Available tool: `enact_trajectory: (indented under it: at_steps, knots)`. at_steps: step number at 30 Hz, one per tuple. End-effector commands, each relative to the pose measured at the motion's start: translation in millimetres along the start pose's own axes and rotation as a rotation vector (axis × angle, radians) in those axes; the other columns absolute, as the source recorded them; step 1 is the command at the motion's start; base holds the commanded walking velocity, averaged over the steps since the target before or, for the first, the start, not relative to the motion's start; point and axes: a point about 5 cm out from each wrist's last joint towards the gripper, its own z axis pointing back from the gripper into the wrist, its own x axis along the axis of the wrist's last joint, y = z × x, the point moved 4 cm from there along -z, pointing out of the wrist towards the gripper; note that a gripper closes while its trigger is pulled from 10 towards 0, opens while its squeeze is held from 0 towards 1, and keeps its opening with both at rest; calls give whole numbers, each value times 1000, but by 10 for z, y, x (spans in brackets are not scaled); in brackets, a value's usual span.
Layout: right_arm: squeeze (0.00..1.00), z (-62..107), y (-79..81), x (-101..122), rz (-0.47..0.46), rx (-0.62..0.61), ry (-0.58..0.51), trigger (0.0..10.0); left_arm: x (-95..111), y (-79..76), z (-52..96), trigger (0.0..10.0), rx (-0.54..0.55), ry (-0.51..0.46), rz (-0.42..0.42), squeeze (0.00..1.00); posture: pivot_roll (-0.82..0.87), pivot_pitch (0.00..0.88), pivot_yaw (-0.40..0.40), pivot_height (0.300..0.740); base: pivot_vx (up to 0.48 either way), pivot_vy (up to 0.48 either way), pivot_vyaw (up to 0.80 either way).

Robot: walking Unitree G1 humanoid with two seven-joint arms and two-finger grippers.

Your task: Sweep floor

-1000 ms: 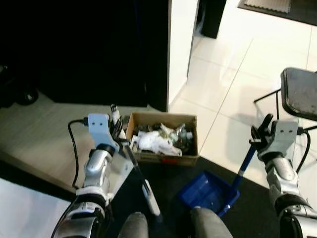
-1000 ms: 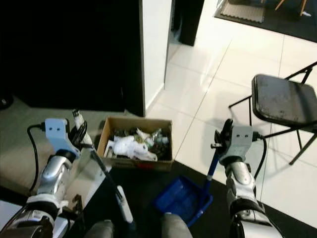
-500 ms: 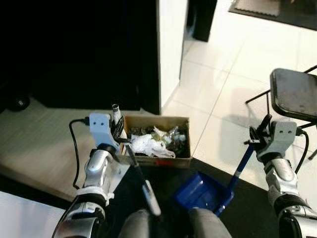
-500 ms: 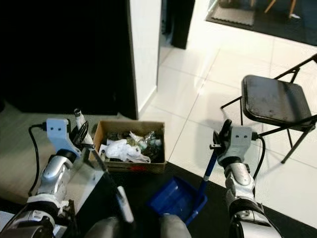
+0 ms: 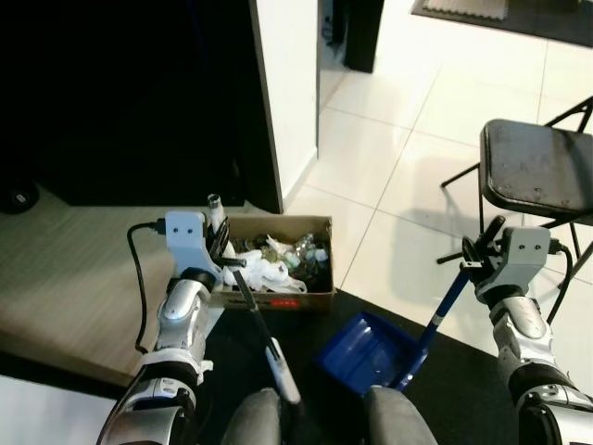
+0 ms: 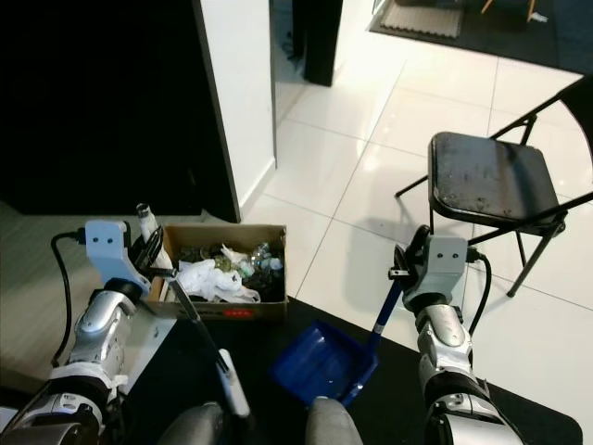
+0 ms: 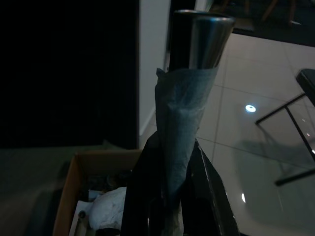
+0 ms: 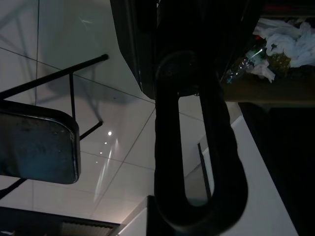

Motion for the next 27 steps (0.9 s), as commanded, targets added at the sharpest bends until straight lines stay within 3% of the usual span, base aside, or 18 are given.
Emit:
enact_trajectory:
  at_steps: [1, 22, 27]
  knots:
    - [0, -15, 2, 17, 4, 0, 0, 10000, 22, 35, -2, 10000, 16, -7, 9, 0, -20, 6, 13, 740, 0, 0, 0]
    - [0, -37, 118, -102, -20, 21, 75, 10000, -12, 79, -1, 10000, 24, 25, -5, 0, -12, 0, 17, 740, 0, 0, 0]
    - [0, -25, 139, -126, -22, 21, 80, 10000, 4, 60, -10, 10000, 8, 17, -4, 0, -12, 0, 20, 740, 0, 384, 0]
